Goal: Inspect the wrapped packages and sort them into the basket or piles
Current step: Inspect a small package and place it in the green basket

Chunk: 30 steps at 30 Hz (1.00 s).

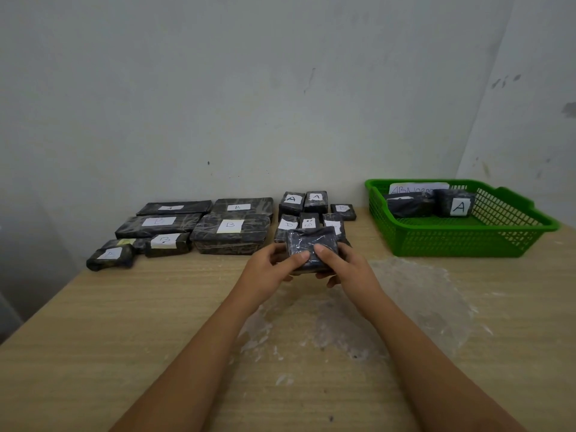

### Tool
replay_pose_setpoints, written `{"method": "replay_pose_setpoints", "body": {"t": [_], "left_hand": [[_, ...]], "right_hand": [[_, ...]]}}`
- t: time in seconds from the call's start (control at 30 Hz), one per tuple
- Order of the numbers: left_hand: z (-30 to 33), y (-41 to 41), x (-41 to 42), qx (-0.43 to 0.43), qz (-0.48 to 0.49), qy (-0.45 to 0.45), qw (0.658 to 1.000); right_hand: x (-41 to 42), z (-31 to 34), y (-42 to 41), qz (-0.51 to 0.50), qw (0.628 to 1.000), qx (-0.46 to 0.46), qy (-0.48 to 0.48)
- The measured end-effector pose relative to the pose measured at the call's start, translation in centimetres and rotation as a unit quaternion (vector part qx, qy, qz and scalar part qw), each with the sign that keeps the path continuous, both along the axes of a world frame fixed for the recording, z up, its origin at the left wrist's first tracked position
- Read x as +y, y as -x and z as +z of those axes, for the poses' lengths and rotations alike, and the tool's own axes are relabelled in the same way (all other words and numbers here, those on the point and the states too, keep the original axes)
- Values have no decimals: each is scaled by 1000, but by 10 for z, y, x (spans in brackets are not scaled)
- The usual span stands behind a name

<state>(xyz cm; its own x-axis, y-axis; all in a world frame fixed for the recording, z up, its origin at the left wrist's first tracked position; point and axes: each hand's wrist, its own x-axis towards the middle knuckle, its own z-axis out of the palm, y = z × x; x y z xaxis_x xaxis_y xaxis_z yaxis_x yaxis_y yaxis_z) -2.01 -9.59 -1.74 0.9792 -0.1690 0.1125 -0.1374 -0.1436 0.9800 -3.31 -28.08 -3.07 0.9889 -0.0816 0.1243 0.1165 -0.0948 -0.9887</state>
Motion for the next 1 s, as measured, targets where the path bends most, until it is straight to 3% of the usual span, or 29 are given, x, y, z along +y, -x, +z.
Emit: {"method": "replay_pose_setpoints", "body": {"t": [0.27,0.4,0.57,0.67,0.8,1.0], "left_hand": [[5,-1,8,45,-20,72,996],[4,0,5,55,-31,62,996],[4,1,7,68,-71,87,991],[3,2,8,23,-80,32,996],[3,2,7,2,-60,33,998],[3,0,6,20,-28,81,996]], "right_hand": [[-6,2,5,67,996,-49,40],[-12,7,7,77,994,-67,30],[-11,8,5,9,999,-32,-1],[-11,4,1,-11,1000,2,-2],[-9,6,1,24,999,31,-35],[-12,4,2,53,999,11,0]]}}
